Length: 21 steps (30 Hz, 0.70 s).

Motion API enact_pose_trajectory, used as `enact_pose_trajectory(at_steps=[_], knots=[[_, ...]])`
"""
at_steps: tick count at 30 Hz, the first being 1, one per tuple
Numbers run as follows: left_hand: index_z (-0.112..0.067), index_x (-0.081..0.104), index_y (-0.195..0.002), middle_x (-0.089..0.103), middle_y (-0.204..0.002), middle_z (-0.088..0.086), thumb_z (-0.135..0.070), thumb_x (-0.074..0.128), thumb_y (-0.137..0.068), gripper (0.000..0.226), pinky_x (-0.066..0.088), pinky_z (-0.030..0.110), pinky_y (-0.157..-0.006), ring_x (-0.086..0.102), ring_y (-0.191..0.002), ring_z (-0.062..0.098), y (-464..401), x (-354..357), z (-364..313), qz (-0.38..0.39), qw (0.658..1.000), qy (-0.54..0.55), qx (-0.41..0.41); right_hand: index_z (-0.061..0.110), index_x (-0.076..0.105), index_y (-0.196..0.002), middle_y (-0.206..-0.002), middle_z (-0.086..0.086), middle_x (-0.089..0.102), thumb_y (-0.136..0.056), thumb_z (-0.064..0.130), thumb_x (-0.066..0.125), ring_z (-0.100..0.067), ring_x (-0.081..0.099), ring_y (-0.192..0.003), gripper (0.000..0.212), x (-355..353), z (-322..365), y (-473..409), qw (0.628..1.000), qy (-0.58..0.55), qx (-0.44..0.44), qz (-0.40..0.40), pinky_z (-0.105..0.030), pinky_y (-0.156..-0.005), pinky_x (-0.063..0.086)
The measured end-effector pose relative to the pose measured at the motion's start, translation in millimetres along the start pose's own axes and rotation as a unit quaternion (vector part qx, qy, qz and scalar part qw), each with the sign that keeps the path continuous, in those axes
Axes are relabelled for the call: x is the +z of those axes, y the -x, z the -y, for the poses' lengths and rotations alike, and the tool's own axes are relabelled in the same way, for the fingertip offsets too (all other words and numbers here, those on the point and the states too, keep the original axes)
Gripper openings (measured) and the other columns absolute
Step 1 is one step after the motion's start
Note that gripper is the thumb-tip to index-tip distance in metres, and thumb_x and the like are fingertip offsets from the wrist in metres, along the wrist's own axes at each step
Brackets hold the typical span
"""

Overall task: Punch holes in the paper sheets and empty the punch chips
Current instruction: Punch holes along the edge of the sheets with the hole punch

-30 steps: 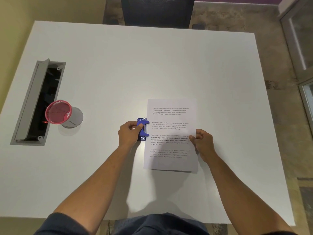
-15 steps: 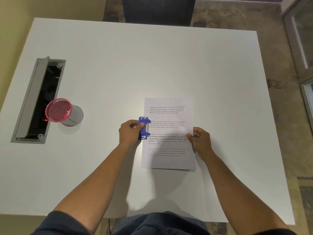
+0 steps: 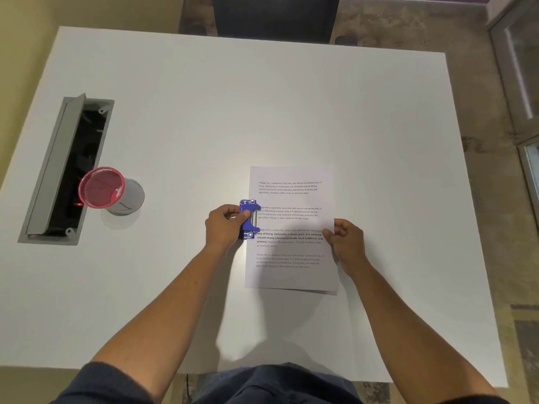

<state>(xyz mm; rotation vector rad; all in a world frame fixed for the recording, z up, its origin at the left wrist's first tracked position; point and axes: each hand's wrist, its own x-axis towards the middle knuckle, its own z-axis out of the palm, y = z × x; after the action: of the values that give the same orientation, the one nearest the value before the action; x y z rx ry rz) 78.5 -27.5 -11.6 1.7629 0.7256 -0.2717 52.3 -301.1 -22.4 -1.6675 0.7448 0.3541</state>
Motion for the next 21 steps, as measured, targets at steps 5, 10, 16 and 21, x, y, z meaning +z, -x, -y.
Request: enact_pose_trajectory(at_steps=[5, 10, 16, 21], knots=[[-0.015, 0.068, -0.083, 0.067, -0.073, -0.006, -0.020, 0.077, -0.081, 0.011, 0.043, 0.006, -0.046, 0.060, -0.048, -0.010, -0.7, -0.5, 0.3, 0.003, 1.000, -0.003, 0.002, 0.018, 0.070, -0.088, -0.088, -0.009, 0.077, -0.085, -0.002, 0.070, -0.026, 0.075, -0.082, 0.021, -0.9, 1.2, -0.4, 1.000, -0.007, 0.005, -0.002, -0.041, -0.077, 0.061], [-0.015, 0.068, -0.082, 0.066, -0.071, -0.007, -0.019, 0.077, -0.081, 0.010, 0.042, 0.006, -0.045, 0.059, -0.047, -0.010, -1.3, -0.5, 0.9, 0.002, 1.000, -0.005, 0.002, 0.019, 0.070, -0.088, -0.084, -0.004, 0.078, -0.086, -0.002, 0.069, -0.024, 0.076, -0.081, 0.021, -1.6, 0.2, 0.3, 1.000, -0.005, 0.004, 0.001, -0.037, -0.073, 0.061], [-0.021, 0.068, -0.079, 0.068, -0.073, -0.007, -0.022, 0.078, -0.081, 0.010, 0.045, 0.007, -0.048, 0.061, -0.051, -0.006, -1.9, -0.9, 0.4, 0.005, 1.000, -0.009, 0.001, 0.019, 0.070, -0.089, -0.085, -0.004, 0.078, -0.084, -0.002, 0.071, -0.026, 0.075, -0.083, 0.021, -0.6, -1.5, -1.5, 1.000, -0.007, 0.003, -0.006, -0.039, -0.075, 0.061], [-0.017, 0.068, -0.081, 0.068, -0.072, -0.006, -0.020, 0.078, -0.081, 0.010, 0.044, 0.008, -0.046, 0.061, -0.049, -0.007, -3.1, 0.1, 2.1, 0.001, 1.000, -0.008, -0.005, 0.015, 0.069, -0.093, -0.089, -0.008, 0.078, -0.085, 0.000, 0.070, -0.027, 0.075, -0.083, 0.017, -2.0, -1.8, -4.5, 1.000, -0.007, 0.002, 0.001, -0.048, -0.080, 0.061]])
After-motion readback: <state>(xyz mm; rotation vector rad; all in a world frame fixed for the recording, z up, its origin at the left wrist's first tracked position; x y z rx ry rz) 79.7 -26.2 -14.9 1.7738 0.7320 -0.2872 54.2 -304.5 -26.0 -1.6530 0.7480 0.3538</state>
